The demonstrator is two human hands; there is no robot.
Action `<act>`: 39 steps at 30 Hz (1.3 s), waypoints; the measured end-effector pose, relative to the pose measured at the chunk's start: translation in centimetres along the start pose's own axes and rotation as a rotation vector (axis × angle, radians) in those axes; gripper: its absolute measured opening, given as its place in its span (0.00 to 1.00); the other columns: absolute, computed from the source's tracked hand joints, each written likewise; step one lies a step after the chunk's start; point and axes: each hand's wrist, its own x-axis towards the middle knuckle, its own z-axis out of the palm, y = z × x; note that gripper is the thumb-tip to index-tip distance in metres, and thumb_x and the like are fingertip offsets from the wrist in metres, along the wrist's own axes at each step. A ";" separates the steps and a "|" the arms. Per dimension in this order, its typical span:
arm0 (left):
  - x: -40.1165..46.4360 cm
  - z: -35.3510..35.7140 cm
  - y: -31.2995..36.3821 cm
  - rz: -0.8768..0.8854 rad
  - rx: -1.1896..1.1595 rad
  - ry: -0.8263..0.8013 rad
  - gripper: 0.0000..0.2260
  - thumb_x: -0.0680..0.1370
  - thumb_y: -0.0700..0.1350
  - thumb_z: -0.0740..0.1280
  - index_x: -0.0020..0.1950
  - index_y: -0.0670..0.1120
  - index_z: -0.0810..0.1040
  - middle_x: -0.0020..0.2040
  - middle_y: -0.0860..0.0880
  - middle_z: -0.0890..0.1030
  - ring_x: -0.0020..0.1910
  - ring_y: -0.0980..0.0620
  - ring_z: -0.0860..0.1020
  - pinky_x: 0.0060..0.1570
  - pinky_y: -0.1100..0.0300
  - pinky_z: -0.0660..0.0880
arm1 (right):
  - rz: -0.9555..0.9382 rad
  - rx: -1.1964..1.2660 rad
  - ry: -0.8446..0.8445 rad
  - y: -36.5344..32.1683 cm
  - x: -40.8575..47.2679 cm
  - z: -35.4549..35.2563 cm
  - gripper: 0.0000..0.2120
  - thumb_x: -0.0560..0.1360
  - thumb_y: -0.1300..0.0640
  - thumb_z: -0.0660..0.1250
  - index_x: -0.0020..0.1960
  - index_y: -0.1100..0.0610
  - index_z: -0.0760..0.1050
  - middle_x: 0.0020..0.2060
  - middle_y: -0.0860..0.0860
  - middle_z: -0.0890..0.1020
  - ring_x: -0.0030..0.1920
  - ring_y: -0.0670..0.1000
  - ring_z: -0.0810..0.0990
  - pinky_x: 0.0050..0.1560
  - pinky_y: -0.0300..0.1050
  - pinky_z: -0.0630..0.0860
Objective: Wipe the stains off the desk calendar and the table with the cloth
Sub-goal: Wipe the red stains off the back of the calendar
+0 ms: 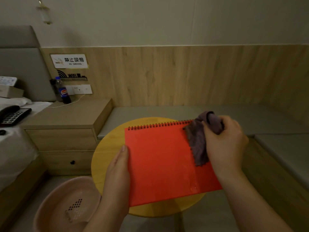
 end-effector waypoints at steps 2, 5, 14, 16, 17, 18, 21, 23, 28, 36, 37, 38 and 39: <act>0.0 0.2 0.0 -0.018 0.008 -0.006 0.12 0.85 0.56 0.59 0.60 0.55 0.80 0.45 0.68 0.82 0.42 0.74 0.78 0.37 0.75 0.72 | 0.017 -0.002 0.005 0.3 0.2 -0.1 0.07 0.73 0.53 0.75 0.42 0.54 0.78 0.38 0.51 0.78 0.40 0.52 0.75 0.38 0.43 0.60; -0.2 0.5 0.0 -0.019 0.025 0.000 0.11 0.85 0.55 0.59 0.49 0.56 0.79 0.38 0.71 0.83 0.37 0.77 0.78 0.34 0.76 0.73 | 0.008 -0.010 0.033 0.2 0.1 0.0 0.07 0.73 0.54 0.75 0.41 0.53 0.77 0.37 0.50 0.77 0.38 0.50 0.72 0.37 0.42 0.59; -0.5 1.1 -0.2 -0.008 -0.002 -0.007 0.09 0.85 0.56 0.60 0.53 0.57 0.79 0.39 0.72 0.82 0.38 0.77 0.77 0.35 0.79 0.70 | -0.039 0.022 0.011 -2.0 -2.3 1.2 0.07 0.70 0.62 0.75 0.40 0.55 0.77 0.37 0.50 0.77 0.37 0.51 0.74 0.38 0.41 0.59; -0.4 1.2 -0.4 0.000 -0.002 -0.001 0.08 0.85 0.55 0.60 0.56 0.58 0.78 0.40 0.72 0.81 0.40 0.76 0.77 0.37 0.78 0.70 | -0.045 0.058 -0.031 -2.6 -3.1 1.6 0.06 0.71 0.62 0.75 0.40 0.56 0.77 0.38 0.50 0.77 0.38 0.51 0.75 0.37 0.45 0.63; -0.4 1.3 -0.3 0.004 -0.004 -0.002 0.08 0.85 0.54 0.60 0.53 0.58 0.78 0.38 0.73 0.81 0.39 0.78 0.77 0.37 0.78 0.71 | -0.046 0.085 -0.058 -2.9 -3.5 1.9 0.06 0.71 0.62 0.75 0.40 0.57 0.78 0.38 0.51 0.78 0.39 0.53 0.76 0.38 0.48 0.66; -0.4 1.4 -0.4 0.004 -0.007 0.000 0.08 0.85 0.54 0.60 0.53 0.58 0.78 0.37 0.75 0.80 0.38 0.80 0.76 0.38 0.78 0.70 | -0.050 0.112 -0.080 -3.3 -4.0 2.1 0.06 0.71 0.63 0.74 0.41 0.57 0.77 0.39 0.51 0.78 0.40 0.53 0.77 0.39 0.49 0.68; -0.2 1.7 -0.6 0.005 -0.015 0.003 0.07 0.85 0.54 0.61 0.60 0.59 0.77 0.38 0.75 0.79 0.38 0.83 0.75 0.44 0.73 0.68 | -0.069 0.182 -0.135 -4.5 -5.3 2.8 0.07 0.71 0.63 0.73 0.40 0.55 0.76 0.38 0.50 0.77 0.39 0.52 0.76 0.39 0.47 0.68; -0.1 1.6 -0.8 0.011 -0.022 -0.007 0.10 0.85 0.54 0.61 0.65 0.59 0.74 0.48 0.72 0.79 0.44 0.81 0.76 0.47 0.75 0.71 | -0.100 0.209 -0.151 -5.5 -6.1 3.3 0.04 0.71 0.60 0.72 0.41 0.55 0.77 0.38 0.50 0.78 0.39 0.52 0.77 0.38 0.47 0.69; -0.3 1.6 -0.7 -0.025 -0.090 -0.069 0.17 0.86 0.51 0.58 0.61 0.46 0.84 0.58 0.47 0.87 0.59 0.50 0.83 0.58 0.52 0.77 | -0.141 0.261 -0.224 -7.8 -8.2 4.7 0.08 0.68 0.63 0.76 0.42 0.56 0.78 0.40 0.51 0.79 0.40 0.54 0.78 0.39 0.48 0.71; 0.4 0.7 -0.8 0.005 -0.073 -0.070 0.17 0.86 0.49 0.58 0.55 0.47 0.87 0.51 0.47 0.88 0.55 0.49 0.84 0.51 0.54 0.79 | -0.186 0.272 -0.282 -8.6 -8.9 5.2 0.05 0.70 0.61 0.73 0.42 0.54 0.77 0.41 0.50 0.78 0.40 0.53 0.77 0.39 0.49 0.71; 0.4 0.6 -0.9 -0.021 -0.078 -0.061 0.17 0.86 0.50 0.58 0.56 0.46 0.86 0.51 0.47 0.88 0.56 0.48 0.83 0.54 0.51 0.79 | -0.189 0.256 -0.274 -8.2 -8.5 5.1 0.05 0.70 0.61 0.72 0.43 0.55 0.78 0.41 0.51 0.78 0.41 0.54 0.78 0.40 0.50 0.72; 0.4 0.5 -0.9 -0.041 -0.078 -0.051 0.17 0.86 0.51 0.59 0.59 0.45 0.85 0.55 0.46 0.87 0.59 0.47 0.82 0.61 0.47 0.77 | -0.188 0.234 -0.259 -7.8 -8.1 4.9 0.05 0.69 0.62 0.73 0.42 0.56 0.78 0.40 0.52 0.79 0.41 0.55 0.78 0.40 0.51 0.72; 0.5 0.3 -0.9 -0.050 -0.071 -0.036 0.18 0.86 0.53 0.59 0.62 0.45 0.83 0.59 0.47 0.86 0.62 0.47 0.81 0.67 0.44 0.73 | -0.179 0.212 -0.241 -7.3 -7.6 4.7 0.06 0.69 0.63 0.74 0.42 0.57 0.78 0.40 0.52 0.79 0.40 0.55 0.78 0.40 0.51 0.71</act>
